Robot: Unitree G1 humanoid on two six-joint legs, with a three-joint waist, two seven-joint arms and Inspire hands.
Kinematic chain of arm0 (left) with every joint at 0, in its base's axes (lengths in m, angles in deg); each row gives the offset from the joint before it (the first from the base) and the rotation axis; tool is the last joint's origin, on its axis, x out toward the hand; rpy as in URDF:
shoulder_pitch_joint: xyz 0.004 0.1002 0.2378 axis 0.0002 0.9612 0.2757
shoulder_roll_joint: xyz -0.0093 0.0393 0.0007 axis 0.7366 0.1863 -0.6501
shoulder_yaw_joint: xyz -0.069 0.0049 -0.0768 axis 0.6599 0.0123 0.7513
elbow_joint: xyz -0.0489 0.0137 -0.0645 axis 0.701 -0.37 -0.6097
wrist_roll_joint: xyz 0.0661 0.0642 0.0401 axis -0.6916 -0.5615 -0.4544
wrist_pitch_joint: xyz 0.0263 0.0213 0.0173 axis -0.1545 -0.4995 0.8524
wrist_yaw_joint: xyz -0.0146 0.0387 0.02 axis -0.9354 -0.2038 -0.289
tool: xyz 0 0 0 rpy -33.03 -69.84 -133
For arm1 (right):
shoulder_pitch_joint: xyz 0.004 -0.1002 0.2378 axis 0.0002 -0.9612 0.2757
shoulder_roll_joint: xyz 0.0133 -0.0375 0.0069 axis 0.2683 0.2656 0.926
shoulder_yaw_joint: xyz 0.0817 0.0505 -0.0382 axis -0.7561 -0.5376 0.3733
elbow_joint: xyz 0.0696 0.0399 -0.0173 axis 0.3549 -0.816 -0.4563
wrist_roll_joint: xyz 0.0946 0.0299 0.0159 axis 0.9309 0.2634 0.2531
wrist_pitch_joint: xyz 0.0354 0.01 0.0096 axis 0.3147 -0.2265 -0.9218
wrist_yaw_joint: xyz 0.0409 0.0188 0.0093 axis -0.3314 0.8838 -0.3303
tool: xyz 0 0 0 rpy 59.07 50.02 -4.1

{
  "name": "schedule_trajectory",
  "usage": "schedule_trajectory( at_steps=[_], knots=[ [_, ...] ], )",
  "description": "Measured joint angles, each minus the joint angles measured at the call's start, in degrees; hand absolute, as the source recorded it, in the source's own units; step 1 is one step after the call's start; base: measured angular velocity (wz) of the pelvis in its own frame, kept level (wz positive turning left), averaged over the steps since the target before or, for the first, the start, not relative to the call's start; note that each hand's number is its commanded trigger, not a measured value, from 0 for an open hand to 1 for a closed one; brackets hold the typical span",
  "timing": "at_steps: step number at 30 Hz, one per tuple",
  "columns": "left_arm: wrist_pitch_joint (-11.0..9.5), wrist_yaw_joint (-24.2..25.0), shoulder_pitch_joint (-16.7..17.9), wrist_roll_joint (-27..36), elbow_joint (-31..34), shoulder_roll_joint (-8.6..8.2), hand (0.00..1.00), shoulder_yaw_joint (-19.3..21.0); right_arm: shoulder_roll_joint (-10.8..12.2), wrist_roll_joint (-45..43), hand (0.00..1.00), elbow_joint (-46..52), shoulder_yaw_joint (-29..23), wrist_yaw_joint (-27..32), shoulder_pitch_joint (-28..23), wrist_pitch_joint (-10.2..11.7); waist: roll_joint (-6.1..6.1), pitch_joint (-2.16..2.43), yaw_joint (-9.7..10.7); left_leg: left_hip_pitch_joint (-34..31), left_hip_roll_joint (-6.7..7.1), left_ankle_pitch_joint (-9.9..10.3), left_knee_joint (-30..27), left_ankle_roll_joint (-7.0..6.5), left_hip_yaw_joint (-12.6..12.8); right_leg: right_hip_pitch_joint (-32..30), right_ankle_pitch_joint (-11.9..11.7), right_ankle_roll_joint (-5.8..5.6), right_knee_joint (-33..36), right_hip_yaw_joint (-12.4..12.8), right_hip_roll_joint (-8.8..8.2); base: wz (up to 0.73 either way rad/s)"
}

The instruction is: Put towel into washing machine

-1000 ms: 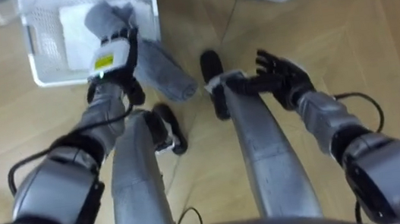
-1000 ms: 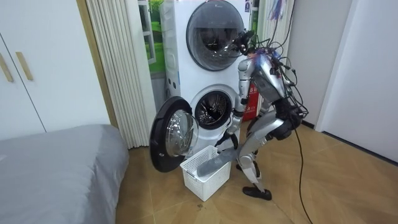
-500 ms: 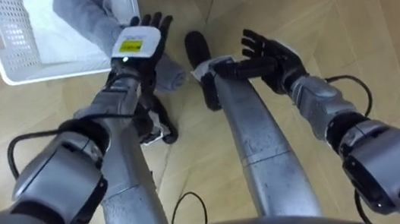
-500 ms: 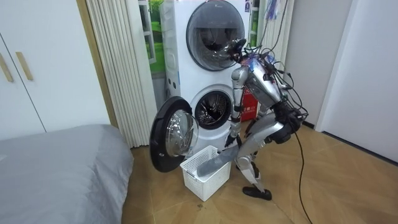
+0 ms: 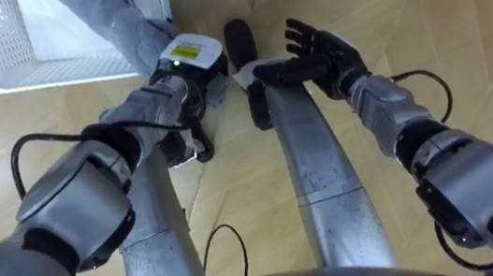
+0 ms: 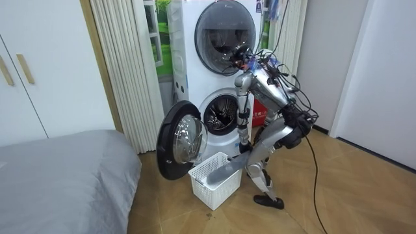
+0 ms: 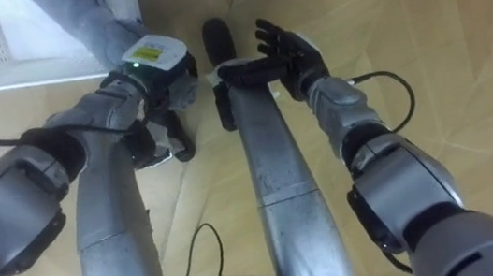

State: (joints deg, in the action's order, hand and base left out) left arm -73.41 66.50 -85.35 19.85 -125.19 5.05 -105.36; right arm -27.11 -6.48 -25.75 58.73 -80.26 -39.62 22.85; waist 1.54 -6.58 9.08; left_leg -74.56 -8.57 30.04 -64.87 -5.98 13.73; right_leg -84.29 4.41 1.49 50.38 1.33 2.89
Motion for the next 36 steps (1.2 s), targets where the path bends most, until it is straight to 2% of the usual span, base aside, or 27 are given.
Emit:
schedule_trajectory(
  at_steps=[3,7,11,16,19,20,22,24,25,29,32,34,36],
  knots=[
    [0.03,1.91,0.12,0.63,0.09,-0.03,1.0,-1.73,0.41,-1.16,0.0,-0.31,0.02,0.46,-0.02,-0.13,0.11,0.07,0.04,1.01,0.4,-0.13,1.45,-0.21,0.36,0.85,0.01,-0.06,-0.92,-0.07,-0.35,-0.04],
    [0.05,3.82,1.36,0.94,0.15,-0.05,1.0,-2.03,0.39,-2.21,0.0,-1.3,0.08,0.98,-0.13,-0.63,0.22,0.13,0.08,3.9,0.93,-0.43,3.4,-0.5,0.76,3.51,0.08,-0.17,-2.27,-0.36,-1.01,0.0],
    [0.05,4.61,3.38,1.65,0.15,-0.06,1.0,-2.78,0.09,0.29,0.0,-2.06,0.01,1.37,-0.8,-1.12,0.36,0.22,0.26,8.61,1.87,-1.25,6.24,-0.9,0.91,8.17,0.07,-0.55,-4.52,-0.6,-1.94,0.08],
    [-0.08,4.53,6.41,1.61,0.28,-0.72,1.0,-1.64,-0.28,0.77,0.0,-2.39,-0.3,0.83,-3.66,-1.27,0.41,0.27,0.12,15.86,2.93,-2.45,10.8,-1.31,1.16,15.5,-0.43,-1.11,-8.09,-1.24,-2.92,0.06],
    [-0.34,3.42,8.35,1.52,1.04,-0.6,1.0,0.43,-0.2,2.16,0.0,-3.01,0.04,-0.02,-5.78,-1.6,0.37,0.32,-0.16,20.39,3.25,-2.82,13.1,-1.37,1.43,19.9,-0.61,-1.19,-9.88,-1.86,-3.22,-0.04],
    [-0.46,2.94,9.17,1.53,1.74,-0.12,1.0,1.08,-0.41,2.25,0.0,-4.08,0.02,-0.4,-5.98,-2.12,0.36,0.35,-0.23,21.98,3.33,-2.85,13.62,-1.42,1.68,21.32,-0.63,-1.16,-10.01,-2.95,-3.74,-0.04],
    [-1.12,2.35,9.93,1.56,2.28,0.32,1.0,3.87,-1.3,2.01,0.0,-4.7,-0.04,-0.76,-6.55,-2.6,0.34,0.36,-0.87,24.06,3.35,-3.07,14.38,-1.44,1.83,23.43,-0.77,-0.93,-10.88,-3.29,-3.88,-0.04],
    [-1.13,0.85,10.41,1.63,2.83,0.32,1.0,7.48,-3.09,0.95,0.0,-4.71,-0.21,-1.02,-7.47,-2.62,0.35,0.39,-1.83,26.74,3.43,-3.36,15.31,-1.51,1.98,26.14,-1.02,-0.55,-11.69,-4.68,-4.49,0.04],
    [-1.13,0.1,10.42,2.3,2.86,0.59,1.0,8.69,-3.4,0.24,0.0,-4.74,-0.34,-1.1,-7.59,-2.67,0.34,0.39,-1.65,27.86,3.46,-3.57,15.65,-1.53,1.93,27.4,-1.17,-0.3,-12.02,-5.53,-4.93,0.09],
    [-1.6,-3.31,10.47,6.81,4.54,1.47,1.0,10.15,-4.06,-0.55,0.0,-4.39,-0.39,-1.19,-7.55,-2.62,0.25,0.47,-1.66,30.14,3.37,-4.02,16.13,-1.49,1.62,30.32,-1.6,0.36,-13.0,-6.62,-5.36,0.1],
    [-2.31,-5.53,11.15,13.03,8.16,1.95,1.0,11.37,-4.17,-1.23,0.0,-4.11,-0.44,-1.51,-7.22,-2.58,-0.2,0.72,-1.99,30.72,3.44,-4.58,16.36,-1.33,1.6,31.13,-2.05,0.91,-13.48,-7.12,-5.64,0.04],
    [-2.5,-5.44,11.24,17.77,10.35,1.86,1.0,12.07,-4.23,-2.04,0.0,-3.93,-0.78,-1.61,-7.19,-2.52,-0.26,0.76,-2.53,31.06,3.56,-5.02,16.8,-1.13,1.63,31.49,-2.34,1.12,-13.84,-7.15,-5.68,0.0],
    [-3.33,-3.61,11.43,26.96,12.8,0.94,1.0,14.12,-4.17,-4.53,0.0,-3.51,-1.15,-1.46,-7.42,-2.47,-0.39,0.84,-3.13,31.29,3.67,-5.68,17.5,-0.68,1.22,32.0,-2.67,1.62,-14.62,-7.99,-5.96,0.08]
  ],
)
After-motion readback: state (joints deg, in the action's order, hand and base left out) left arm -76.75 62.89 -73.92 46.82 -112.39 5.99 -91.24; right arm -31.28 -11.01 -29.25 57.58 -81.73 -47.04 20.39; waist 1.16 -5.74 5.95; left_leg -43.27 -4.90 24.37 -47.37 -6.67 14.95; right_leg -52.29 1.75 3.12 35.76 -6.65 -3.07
